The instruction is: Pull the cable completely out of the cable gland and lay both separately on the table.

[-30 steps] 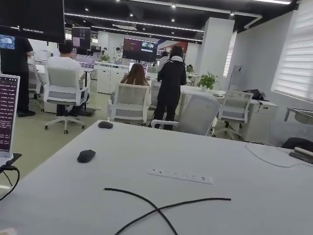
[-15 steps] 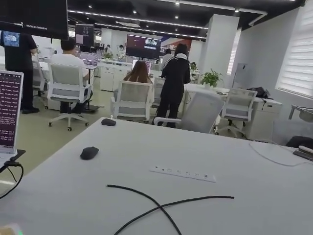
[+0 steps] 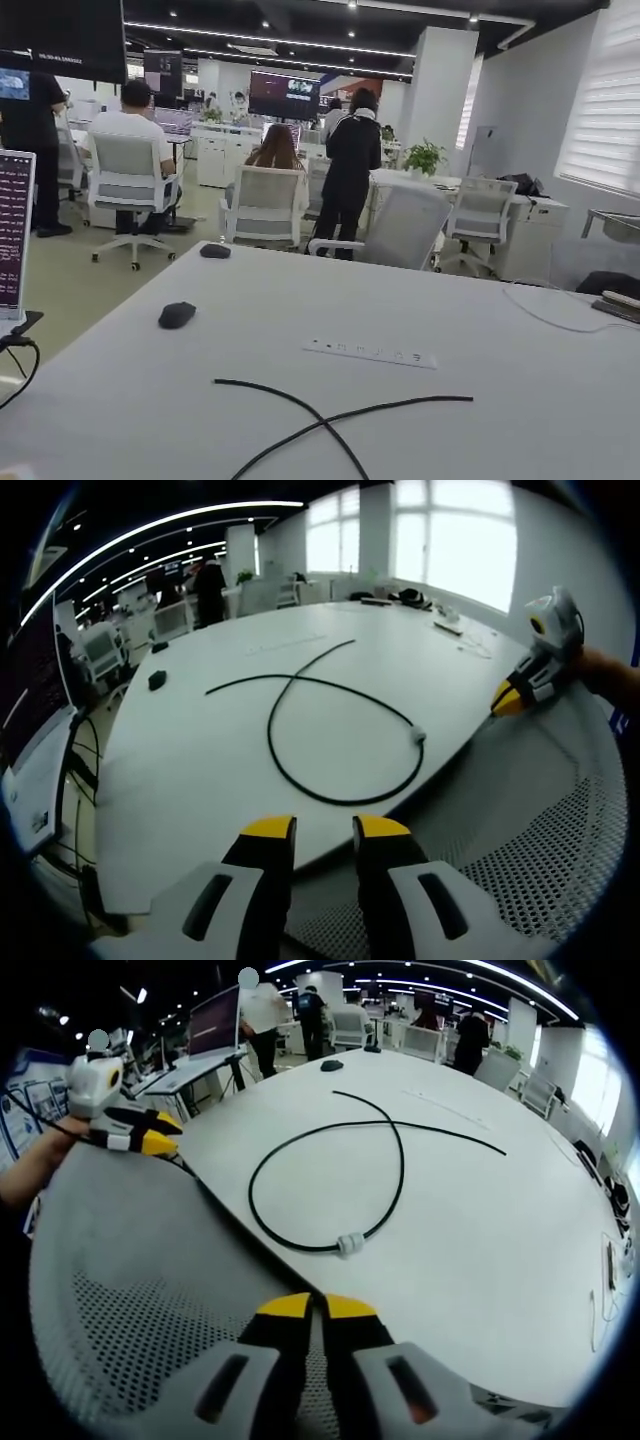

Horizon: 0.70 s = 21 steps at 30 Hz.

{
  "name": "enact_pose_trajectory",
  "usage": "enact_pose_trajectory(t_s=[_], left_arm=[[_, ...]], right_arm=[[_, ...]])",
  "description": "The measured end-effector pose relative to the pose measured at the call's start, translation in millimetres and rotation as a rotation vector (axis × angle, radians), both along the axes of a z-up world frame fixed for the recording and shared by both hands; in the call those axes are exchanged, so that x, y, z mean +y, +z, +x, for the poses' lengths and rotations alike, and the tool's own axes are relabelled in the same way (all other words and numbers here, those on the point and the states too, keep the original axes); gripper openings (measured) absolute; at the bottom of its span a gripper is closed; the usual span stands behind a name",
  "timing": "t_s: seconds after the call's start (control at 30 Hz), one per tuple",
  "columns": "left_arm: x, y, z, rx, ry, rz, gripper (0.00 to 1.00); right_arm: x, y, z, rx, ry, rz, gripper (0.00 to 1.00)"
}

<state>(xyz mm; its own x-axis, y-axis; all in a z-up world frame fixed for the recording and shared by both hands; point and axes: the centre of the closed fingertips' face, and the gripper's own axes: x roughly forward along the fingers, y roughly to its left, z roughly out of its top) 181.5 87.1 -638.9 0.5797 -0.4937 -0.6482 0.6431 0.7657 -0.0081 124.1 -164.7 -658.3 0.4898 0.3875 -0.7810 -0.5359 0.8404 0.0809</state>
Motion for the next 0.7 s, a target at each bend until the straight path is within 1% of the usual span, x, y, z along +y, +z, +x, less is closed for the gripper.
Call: enact_pose_trajectory(t_s=[0.23, 0.43, 0.47, 0.53, 0.6, 0.67, 0.7], left_arm=[[0.0, -0.6, -0.1, 0.004, 0.000, 0.000, 0.26], [-0.6, -1.5, -0.9, 0.012, -0.008, 0.011, 0.29], [-0.3, -1.0, -0.2, 0.008, -0.006, 0.011, 0.29], [-0.4, 0.4, 1.3, -0.002, -0.010, 0.021, 0.30], [-0.2, 0.2, 1.8, 0.003, -0.016, 0.040, 0.32], [0.5, 2.4, 3.3, -0.011, -0.023, 0.068, 0.33], [-1.6, 5.0, 3.6, -0.017, -0.038, 0.088, 0.33]], right_arm=[[-1.8, -0.3, 1.3, -0.005, -0.003, -0.011, 0.06], [-5.4, -0.3, 3.7, -0.013, -0.023, -0.018, 0.13], [-6.2, -0.1, 4.4, -0.016, -0.028, -0.020, 0.15], [-7.8, 0.1, 6.2, -0.020, -0.035, -0.024, 0.18], [-8.0, 0.0, 6.9, -0.022, -0.039, -0.023, 0.19], [-8.3, -0.1, 7.6, -0.024, -0.042, -0.021, 0.20], [-8.9, -0.2, 7.8, -0.025, -0.047, -0.020, 0.20]])
